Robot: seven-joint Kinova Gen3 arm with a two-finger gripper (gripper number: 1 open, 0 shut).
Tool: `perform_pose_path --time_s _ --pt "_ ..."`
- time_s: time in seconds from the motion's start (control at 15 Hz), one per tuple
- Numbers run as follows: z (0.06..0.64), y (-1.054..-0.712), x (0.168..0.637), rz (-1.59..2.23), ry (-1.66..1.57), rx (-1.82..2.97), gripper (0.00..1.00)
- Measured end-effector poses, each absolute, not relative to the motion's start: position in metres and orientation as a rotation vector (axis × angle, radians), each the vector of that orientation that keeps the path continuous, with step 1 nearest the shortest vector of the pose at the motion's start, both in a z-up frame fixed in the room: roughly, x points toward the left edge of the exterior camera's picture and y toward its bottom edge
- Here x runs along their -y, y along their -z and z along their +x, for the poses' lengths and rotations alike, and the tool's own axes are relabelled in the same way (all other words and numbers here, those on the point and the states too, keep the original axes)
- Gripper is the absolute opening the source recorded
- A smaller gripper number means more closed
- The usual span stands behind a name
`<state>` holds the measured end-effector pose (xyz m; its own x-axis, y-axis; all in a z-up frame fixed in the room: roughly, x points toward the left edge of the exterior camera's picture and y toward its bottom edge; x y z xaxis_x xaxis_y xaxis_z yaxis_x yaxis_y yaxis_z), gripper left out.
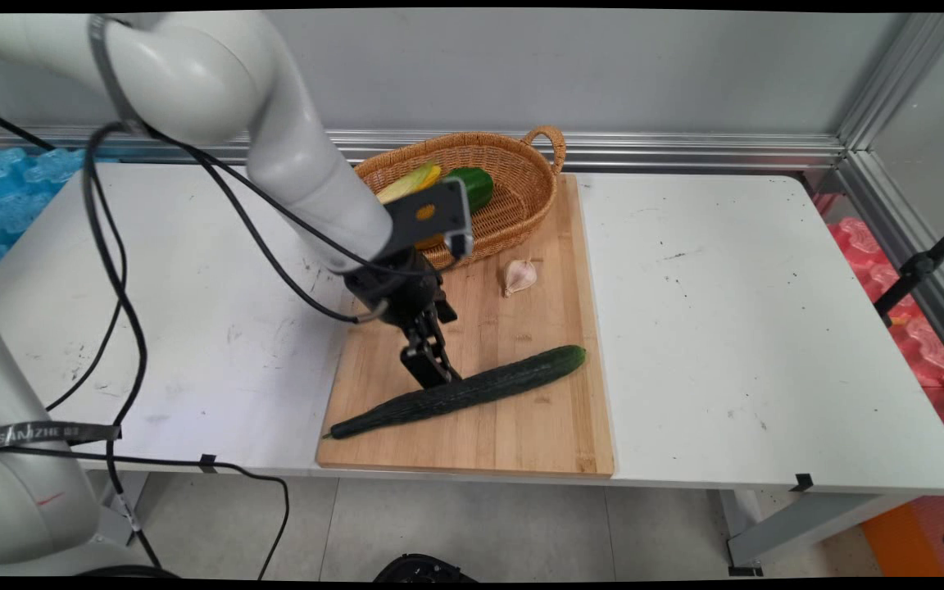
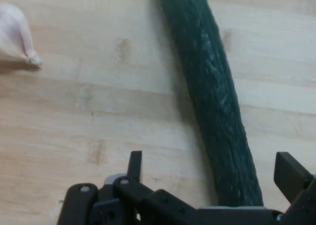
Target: Pick up the cucumber from the cutting board
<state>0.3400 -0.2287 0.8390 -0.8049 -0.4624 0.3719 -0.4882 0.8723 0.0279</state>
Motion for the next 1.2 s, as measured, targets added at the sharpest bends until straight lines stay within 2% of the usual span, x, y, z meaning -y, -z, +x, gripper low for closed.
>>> perform_pose_path --time_s 0.53,1.07,1.13,1.2 --pt "0.307 -0.809 0.227 0.839 -0.098 2.745 1.0" --pt "0.293 -0.8 0.225 0.887 -0.1 2.785 1.0" --pt "0.292 -0.8 0.223 0.889 -0.098 2.789 0.0" --pt "0.291 -0.8 0.222 0.889 -0.096 2.792 0.0"
